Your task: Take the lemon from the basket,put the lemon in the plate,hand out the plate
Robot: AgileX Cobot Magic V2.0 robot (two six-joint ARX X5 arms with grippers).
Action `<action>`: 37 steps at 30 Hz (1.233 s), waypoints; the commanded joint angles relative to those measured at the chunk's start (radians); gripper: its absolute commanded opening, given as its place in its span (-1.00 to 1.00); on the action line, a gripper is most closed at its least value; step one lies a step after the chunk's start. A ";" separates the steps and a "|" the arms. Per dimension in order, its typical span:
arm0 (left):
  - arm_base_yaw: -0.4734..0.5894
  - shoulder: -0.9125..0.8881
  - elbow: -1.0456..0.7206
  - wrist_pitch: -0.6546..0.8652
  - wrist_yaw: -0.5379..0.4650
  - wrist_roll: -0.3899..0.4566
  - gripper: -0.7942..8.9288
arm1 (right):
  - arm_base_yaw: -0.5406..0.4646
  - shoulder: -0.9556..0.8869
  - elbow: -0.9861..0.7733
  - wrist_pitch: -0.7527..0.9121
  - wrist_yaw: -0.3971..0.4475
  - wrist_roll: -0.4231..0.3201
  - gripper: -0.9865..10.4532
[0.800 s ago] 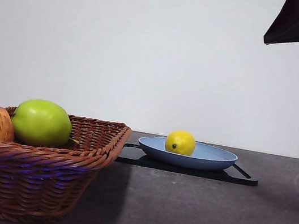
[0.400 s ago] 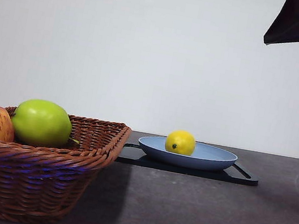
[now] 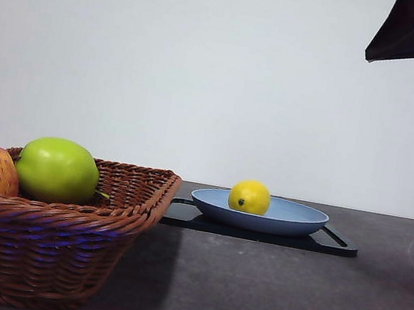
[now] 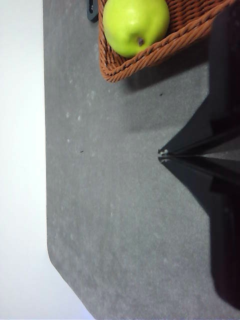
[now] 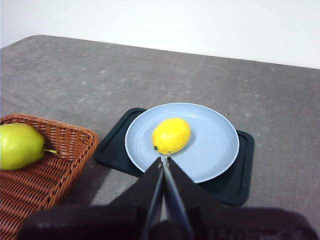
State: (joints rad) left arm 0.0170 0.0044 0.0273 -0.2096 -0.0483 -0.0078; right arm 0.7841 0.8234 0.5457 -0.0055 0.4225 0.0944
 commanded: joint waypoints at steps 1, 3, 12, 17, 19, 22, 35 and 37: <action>0.004 -0.003 -0.003 0.007 0.000 0.008 -0.82 | 0.007 0.005 0.013 0.012 0.003 0.013 -0.82; 0.004 -0.003 -0.003 0.007 0.000 0.008 -0.82 | 0.007 0.005 0.013 0.012 0.003 0.013 -0.82; 0.004 -0.003 -0.003 0.007 0.000 0.008 -0.82 | 0.007 0.005 0.013 0.012 0.003 0.013 -0.82; 0.004 -0.003 -0.003 0.007 0.000 0.008 -0.82 | 0.007 0.005 0.013 0.012 0.005 -0.054 -0.82; 0.004 -0.003 -0.003 0.007 0.000 0.008 -0.82 | 0.007 0.001 0.013 0.012 0.005 -0.075 -0.82; 0.004 -0.003 -0.003 0.007 0.000 0.008 -0.82 | 0.005 -0.030 0.013 0.012 0.003 -0.114 -0.82; 0.004 -0.003 -0.003 0.007 0.000 0.008 -0.82 | -0.421 -0.357 -0.273 0.062 -0.458 -0.051 -0.82; 0.004 -0.003 -0.003 0.007 0.000 0.008 -0.82 | -0.499 -0.428 -0.330 0.069 -0.497 -0.025 -0.82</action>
State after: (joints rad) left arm 0.0174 0.0044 0.0273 -0.2092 -0.0486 -0.0078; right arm 0.3073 0.4149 0.2245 0.0383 -0.0597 0.0296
